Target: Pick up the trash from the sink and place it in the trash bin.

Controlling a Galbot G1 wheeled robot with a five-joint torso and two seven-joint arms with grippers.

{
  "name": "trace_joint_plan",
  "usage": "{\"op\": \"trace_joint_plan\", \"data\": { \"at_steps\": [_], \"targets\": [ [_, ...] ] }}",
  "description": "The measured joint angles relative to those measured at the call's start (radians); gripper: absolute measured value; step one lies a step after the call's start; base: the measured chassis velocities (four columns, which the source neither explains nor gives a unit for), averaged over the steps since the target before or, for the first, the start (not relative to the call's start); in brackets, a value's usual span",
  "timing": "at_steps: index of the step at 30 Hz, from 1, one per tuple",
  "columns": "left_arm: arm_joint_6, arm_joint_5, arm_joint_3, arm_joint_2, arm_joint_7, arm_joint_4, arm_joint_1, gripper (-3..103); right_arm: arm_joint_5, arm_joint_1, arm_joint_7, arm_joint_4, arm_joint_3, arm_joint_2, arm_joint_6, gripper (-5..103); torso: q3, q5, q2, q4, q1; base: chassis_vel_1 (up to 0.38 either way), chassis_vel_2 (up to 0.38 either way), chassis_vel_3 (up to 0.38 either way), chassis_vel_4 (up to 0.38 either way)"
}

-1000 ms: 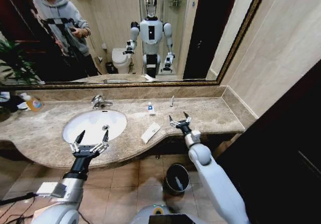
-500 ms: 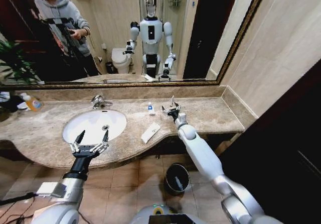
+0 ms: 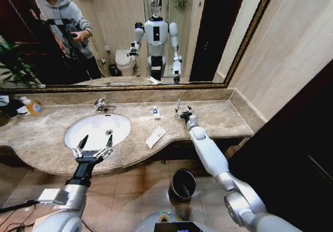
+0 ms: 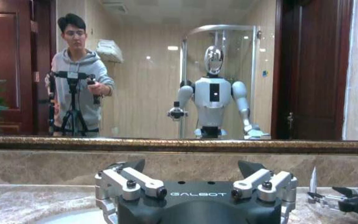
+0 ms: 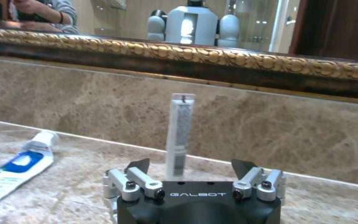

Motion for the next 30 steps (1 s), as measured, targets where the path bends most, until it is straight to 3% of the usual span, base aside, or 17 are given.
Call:
{"op": "trace_joint_plan", "data": {
  "at_steps": [5, 8, 10, 12, 13, 15, 18, 20, 26, 30],
  "targets": [
    [0.000, 0.000, 0.000, 0.000, 0.000, 0.000, 0.000, 100, -0.005, 0.002, -0.007, 0.004, -0.009, 0.011, 0.000, 79, 0.000, -0.0001, 0.000, -0.0001, 0.000, 0.000, 0.000, 0.000, 0.000],
    [0.000, 0.000, 0.000, 0.000, 0.000, 0.000, 0.000, 100, -0.008, 0.020, -0.012, -0.012, -0.011, 0.026, 0.001, 62, 0.000, -0.0002, 0.000, 0.0000, 0.000, 0.000, 0.000, 0.000, 0.000],
    [0.000, 0.000, 0.000, 0.000, 0.000, 0.000, 0.000, 100, -0.011, 0.032, -0.015, -0.031, -0.011, 0.037, 0.005, 57, 0.000, -0.0002, 0.000, 0.0000, 0.000, 0.000, 0.000, 0.000, 0.000],
    [0.000, 0.000, 0.000, 0.000, 0.000, 0.000, 0.000, 100, -0.012, 0.040, -0.017, -0.042, -0.009, 0.044, 0.009, 57, 0.000, -0.0001, 0.000, 0.0000, 0.000, 0.000, 0.000, 0.000, 0.000],
    [0.000, 0.000, 0.000, 0.000, 0.000, 0.000, 0.000, 100, -0.013, 0.043, -0.017, -0.047, -0.008, 0.047, 0.010, 46, 0.000, -0.0002, 0.000, 0.0000, 0.000, 0.000, 0.000, 0.000, 0.000],
    [0.000, 0.000, 0.000, 0.000, 0.000, 0.000, 0.000, 100, -0.015, 0.051, -0.018, -0.055, -0.005, 0.055, 0.010, 35, 0.000, -0.0002, 0.000, 0.0000, 0.000, 0.000, 0.000, 0.000, 0.000],
    [0.000, 0.000, 0.000, 0.000, 0.000, 0.000, 0.000, 100, -0.017, 0.051, -0.017, -0.056, -0.005, 0.060, 0.010, 29, 0.000, -0.0002, 0.000, 0.0000, 0.000, 0.000, 0.000, 0.000, 0.000],
    [0.000, 0.000, 0.000, 0.000, 0.000, 0.000, 0.000, 100, -0.019, 0.051, -0.016, -0.054, -0.004, 0.061, 0.010, 19, 0.000, -0.0002, 0.000, 0.0000, 0.000, 0.000, 0.000, 0.000, 0.000],
    [0.000, 0.000, 0.000, 0.000, 0.000, 0.000, 0.000, 100, -0.019, 0.041, -0.014, -0.038, -0.005, 0.052, 0.009, 2, 0.000, -0.0001, 0.000, 0.0000, 0.000, 0.000, 0.000, 0.000, 0.000],
    [0.000, 0.000, 0.000, 0.000, 0.000, 0.000, 0.000, 100, -0.016, 0.034, -0.013, -0.024, -0.006, 0.044, 0.005, 1, 0.000, -0.0001, 0.000, -0.0001, 0.000, 0.000, 0.000, 0.000, 0.000]
  ]
}}
